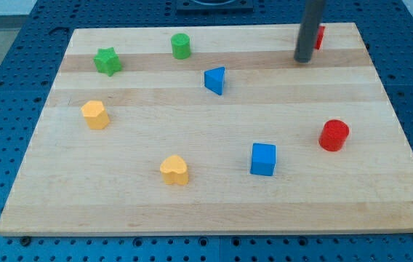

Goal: Slide the red star left a bit

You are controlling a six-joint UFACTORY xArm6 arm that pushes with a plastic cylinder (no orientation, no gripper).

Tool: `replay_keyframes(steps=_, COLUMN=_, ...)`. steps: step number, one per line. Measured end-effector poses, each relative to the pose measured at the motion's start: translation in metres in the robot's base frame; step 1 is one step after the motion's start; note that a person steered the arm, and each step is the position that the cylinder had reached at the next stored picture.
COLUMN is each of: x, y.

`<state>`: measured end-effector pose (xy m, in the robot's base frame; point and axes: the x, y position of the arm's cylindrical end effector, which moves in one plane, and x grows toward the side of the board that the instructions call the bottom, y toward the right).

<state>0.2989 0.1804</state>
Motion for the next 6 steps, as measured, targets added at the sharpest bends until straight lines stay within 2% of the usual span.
replay_keyframes(steps=1, x=-0.002, y=0.039)
replay_keyframes(steps=2, x=-0.003, y=0.052)
replay_keyframes(steps=3, x=-0.017, y=0.056)
replay_keyframes(steps=4, x=-0.051, y=0.064)
replay_keyframes(steps=5, x=-0.069, y=0.056)
replay_keyframes(steps=6, x=-0.069, y=0.002)
